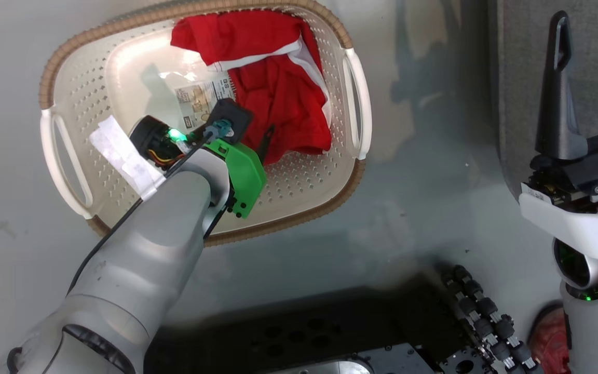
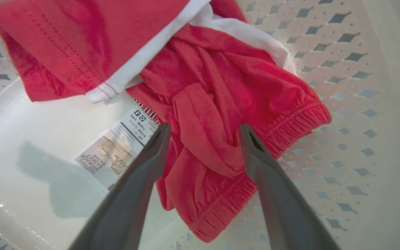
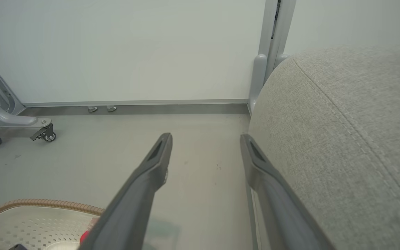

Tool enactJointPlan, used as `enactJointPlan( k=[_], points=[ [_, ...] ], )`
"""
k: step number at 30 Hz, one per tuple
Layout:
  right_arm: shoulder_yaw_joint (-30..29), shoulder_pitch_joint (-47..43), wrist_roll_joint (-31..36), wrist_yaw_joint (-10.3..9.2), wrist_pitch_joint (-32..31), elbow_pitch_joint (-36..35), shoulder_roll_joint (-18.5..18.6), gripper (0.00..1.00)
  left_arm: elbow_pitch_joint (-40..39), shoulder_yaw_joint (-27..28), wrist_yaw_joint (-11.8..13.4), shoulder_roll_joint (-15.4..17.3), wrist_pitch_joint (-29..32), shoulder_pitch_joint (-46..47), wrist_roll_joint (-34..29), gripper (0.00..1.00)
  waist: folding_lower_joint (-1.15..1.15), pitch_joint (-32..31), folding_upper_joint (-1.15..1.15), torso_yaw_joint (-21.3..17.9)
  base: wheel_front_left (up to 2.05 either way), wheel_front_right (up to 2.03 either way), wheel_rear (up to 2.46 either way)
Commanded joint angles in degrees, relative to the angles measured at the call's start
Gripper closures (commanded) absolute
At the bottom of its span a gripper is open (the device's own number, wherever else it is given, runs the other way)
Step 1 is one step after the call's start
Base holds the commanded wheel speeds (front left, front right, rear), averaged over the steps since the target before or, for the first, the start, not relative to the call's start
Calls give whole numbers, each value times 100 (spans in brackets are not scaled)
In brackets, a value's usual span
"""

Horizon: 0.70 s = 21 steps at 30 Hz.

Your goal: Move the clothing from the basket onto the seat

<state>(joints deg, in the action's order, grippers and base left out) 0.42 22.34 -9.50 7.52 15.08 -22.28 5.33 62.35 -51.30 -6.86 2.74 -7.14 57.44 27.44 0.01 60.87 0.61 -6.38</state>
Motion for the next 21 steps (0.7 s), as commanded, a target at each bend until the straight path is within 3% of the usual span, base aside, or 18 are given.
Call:
enactJointPlan(
  k=[1, 7, 21],
  points=[
    [-1, 38, 32, -6, 14, -45, 40, 0, 27, -29, 39, 29, 16, 96, 95, 0, -1, 109, -61, 3, 0, 0, 0],
    [43, -70, 73, -6, 14, -145, 144, 0, 76, -250, 196, 27, 103, 219, 444, 0, -1, 190, -61, 25, 0, 0, 0],
    [52, -185, 138, -6, 14, -395, 276, 0, -31, -894, 151, 28, 167, 364, 1211, 0, -1, 242, -61, 5, 0, 0, 0]
  ],
)
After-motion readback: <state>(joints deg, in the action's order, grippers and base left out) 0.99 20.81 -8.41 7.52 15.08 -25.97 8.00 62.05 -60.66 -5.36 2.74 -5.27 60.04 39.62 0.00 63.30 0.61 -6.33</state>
